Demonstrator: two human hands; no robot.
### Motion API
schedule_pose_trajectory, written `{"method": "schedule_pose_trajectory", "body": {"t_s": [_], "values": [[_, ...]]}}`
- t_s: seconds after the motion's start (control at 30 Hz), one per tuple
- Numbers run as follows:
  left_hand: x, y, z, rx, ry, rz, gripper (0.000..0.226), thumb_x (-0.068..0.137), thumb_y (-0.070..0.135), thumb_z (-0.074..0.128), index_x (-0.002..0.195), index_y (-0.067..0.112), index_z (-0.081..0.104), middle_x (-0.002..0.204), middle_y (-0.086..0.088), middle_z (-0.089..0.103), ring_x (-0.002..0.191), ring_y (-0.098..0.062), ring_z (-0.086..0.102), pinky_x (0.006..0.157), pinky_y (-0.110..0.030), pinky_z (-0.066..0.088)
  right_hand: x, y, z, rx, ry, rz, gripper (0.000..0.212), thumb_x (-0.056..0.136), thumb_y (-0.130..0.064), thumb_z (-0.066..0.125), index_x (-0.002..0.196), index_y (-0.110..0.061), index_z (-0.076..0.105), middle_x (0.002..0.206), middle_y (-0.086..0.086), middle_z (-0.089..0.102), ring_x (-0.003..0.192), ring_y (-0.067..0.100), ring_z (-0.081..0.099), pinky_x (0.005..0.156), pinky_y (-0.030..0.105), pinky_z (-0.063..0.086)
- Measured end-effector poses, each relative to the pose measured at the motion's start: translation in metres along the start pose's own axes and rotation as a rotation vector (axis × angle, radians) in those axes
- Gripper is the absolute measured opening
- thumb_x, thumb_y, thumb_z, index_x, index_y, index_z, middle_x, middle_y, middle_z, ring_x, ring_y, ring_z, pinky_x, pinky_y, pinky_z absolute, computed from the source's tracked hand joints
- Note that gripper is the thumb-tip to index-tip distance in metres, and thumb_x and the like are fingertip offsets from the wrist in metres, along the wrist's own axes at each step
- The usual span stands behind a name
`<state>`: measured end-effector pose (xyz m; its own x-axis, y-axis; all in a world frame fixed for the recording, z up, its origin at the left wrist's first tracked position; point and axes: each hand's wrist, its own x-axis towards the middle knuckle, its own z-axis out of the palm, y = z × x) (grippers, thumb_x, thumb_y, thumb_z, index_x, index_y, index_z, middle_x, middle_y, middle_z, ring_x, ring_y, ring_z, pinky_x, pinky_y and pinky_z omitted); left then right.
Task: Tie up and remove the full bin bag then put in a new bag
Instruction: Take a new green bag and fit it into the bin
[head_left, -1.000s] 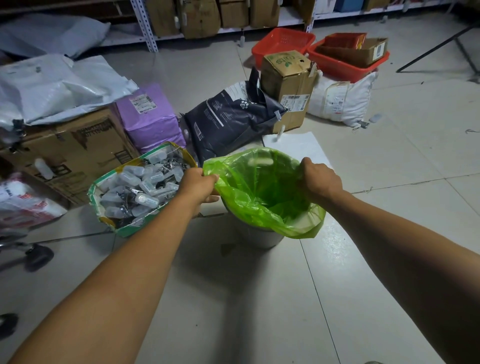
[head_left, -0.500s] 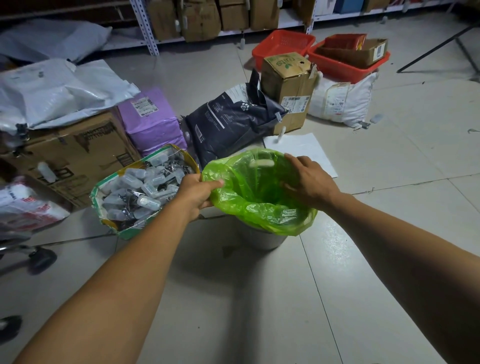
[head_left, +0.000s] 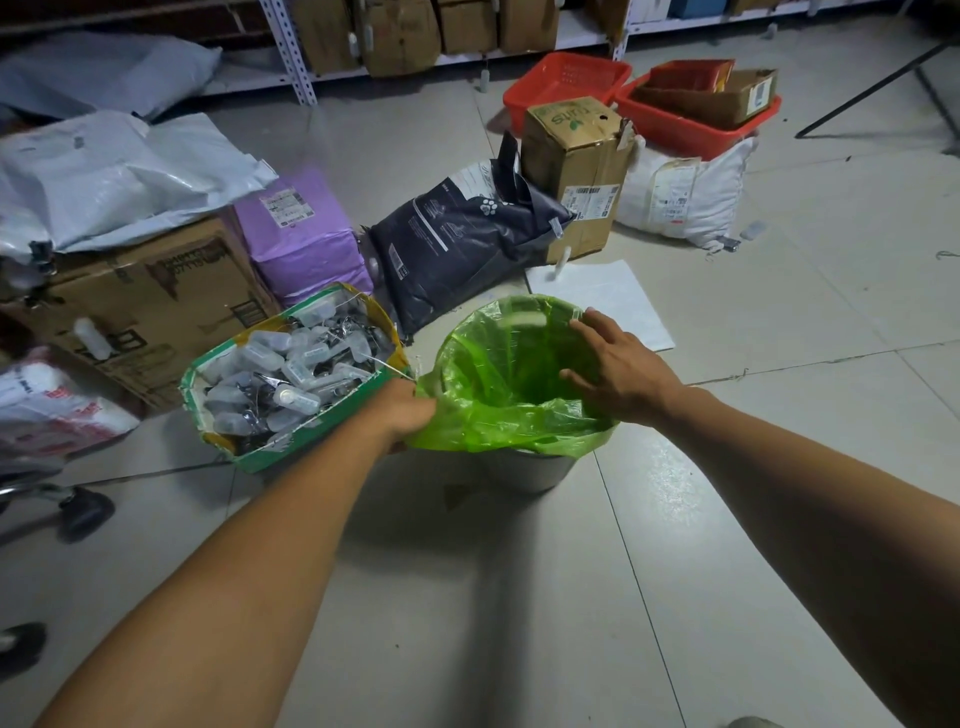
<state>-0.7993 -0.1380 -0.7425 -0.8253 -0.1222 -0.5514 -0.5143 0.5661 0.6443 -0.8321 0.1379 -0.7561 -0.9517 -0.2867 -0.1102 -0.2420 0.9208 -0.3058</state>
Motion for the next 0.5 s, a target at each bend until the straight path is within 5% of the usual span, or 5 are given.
{"method": "schedule_pose_trajectory", "body": {"t_s": [0.17, 0.23, 0.33, 0.43, 0.5], "values": [[0.001, 0.009, -0.002, -0.445, -0.029, -0.098, 0.006, 0.094, 0.017, 0.056, 0.094, 0.014, 0.061, 0.077, -0.006, 0.066, 0.055, -0.019, 0.064, 0.047, -0.024, 0.053, 0.001, -0.002, 0.001, 0.051, 0.004, 0.030, 0.073, 0.095, -0.050, 0.048, 0.154, -0.018, 0.019, 0.161, 0.010, 0.012, 0.135, 0.040, 0.038, 0.112, 0.045, 0.034], [0.002, 0.008, -0.002, -0.533, -0.085, -0.079, 0.016, 0.092, 0.020, 0.062, 0.106, 0.011, 0.063, 0.088, -0.007, 0.071, 0.065, -0.019, 0.070, 0.059, -0.033, 0.060, -0.001, -0.003, 0.000, 0.031, -0.002, 0.029, 0.072, 0.095, -0.052, 0.047, 0.153, -0.019, 0.020, 0.160, 0.010, 0.012, 0.136, 0.040, 0.035, 0.113, 0.047, 0.033], [0.005, 0.004, 0.000, -0.446, -0.087, 0.020, 0.033, 0.084, 0.017, 0.075, 0.114, 0.012, 0.063, 0.112, -0.011, 0.072, 0.092, -0.024, 0.071, 0.088, -0.046, 0.057, -0.006, -0.004, -0.005, -0.055, -0.004, 0.001, 0.070, 0.094, -0.058, 0.043, 0.152, -0.025, 0.023, 0.160, 0.008, 0.014, 0.138, 0.038, 0.028, 0.112, 0.050, 0.034], [0.010, 0.005, 0.005, -0.383, -0.020, 0.059, 0.025, 0.079, 0.008, 0.078, 0.099, 0.016, 0.065, 0.102, -0.010, 0.074, 0.094, -0.029, 0.072, 0.089, -0.048, 0.056, -0.009, -0.003, -0.010, -0.099, -0.029, -0.043, 0.071, 0.091, -0.060, 0.046, 0.151, -0.027, 0.028, 0.159, 0.007, 0.019, 0.138, 0.036, 0.028, 0.111, 0.048, 0.035], [0.014, 0.010, 0.009, -0.402, 0.024, 0.082, 0.033, 0.080, 0.004, 0.077, 0.110, 0.010, 0.064, 0.106, -0.015, 0.072, 0.093, -0.030, 0.071, 0.086, -0.047, 0.057, -0.010, -0.003, -0.012, -0.057, -0.048, -0.037, 0.072, 0.089, -0.053, 0.056, 0.150, -0.025, 0.031, 0.158, 0.009, 0.021, 0.135, 0.037, 0.031, 0.112, 0.046, 0.034]]}}
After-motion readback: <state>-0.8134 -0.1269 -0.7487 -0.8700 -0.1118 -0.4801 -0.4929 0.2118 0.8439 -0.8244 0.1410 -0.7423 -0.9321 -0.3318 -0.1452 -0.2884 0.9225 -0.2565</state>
